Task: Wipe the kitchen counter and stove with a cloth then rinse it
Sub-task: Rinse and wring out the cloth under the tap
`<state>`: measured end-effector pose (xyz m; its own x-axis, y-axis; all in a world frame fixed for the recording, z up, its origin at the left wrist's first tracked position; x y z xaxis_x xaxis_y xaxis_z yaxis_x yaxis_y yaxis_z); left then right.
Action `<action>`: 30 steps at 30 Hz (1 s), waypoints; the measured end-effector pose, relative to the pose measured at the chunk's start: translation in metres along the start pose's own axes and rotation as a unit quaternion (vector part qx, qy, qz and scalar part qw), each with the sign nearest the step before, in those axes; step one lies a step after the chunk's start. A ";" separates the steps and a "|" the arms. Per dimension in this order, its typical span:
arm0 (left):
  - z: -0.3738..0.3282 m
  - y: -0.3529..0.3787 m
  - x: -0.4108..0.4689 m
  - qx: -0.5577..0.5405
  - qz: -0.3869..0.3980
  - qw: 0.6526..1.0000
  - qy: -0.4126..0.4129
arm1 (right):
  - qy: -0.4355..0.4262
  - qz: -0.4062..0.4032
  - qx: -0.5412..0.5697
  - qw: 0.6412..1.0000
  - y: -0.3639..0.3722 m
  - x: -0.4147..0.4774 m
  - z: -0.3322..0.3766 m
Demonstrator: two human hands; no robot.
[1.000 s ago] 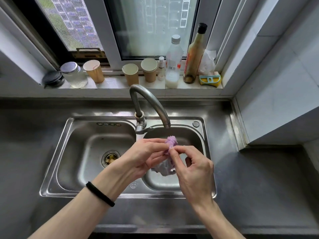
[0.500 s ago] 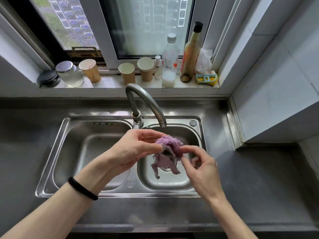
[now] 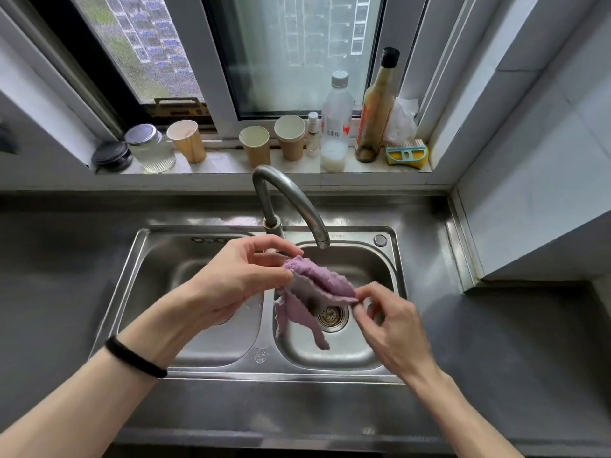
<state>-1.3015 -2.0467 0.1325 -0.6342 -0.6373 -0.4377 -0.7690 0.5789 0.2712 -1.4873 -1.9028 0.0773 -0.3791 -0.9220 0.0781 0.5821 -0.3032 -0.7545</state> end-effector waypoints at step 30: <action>-0.038 0.056 -0.003 0.377 0.081 0.886 0.256 | -0.140 0.105 -0.147 0.973 -0.055 0.041 0.103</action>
<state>-1.3458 -2.0320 0.1813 -0.8339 -0.5494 0.0537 -0.5135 0.7364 -0.4404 -1.4603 -1.9486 0.1894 -0.0386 -0.9982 0.0451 0.3783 -0.0564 -0.9240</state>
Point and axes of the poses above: each hand's wrist, its own x-axis towards the middle knuckle, its own y-axis out of the palm, z = x × y, the point moved 7 cm from there along x, towards the middle knuckle, and after that the axes turned 10 degrees about -x, right-handed, at the moved point
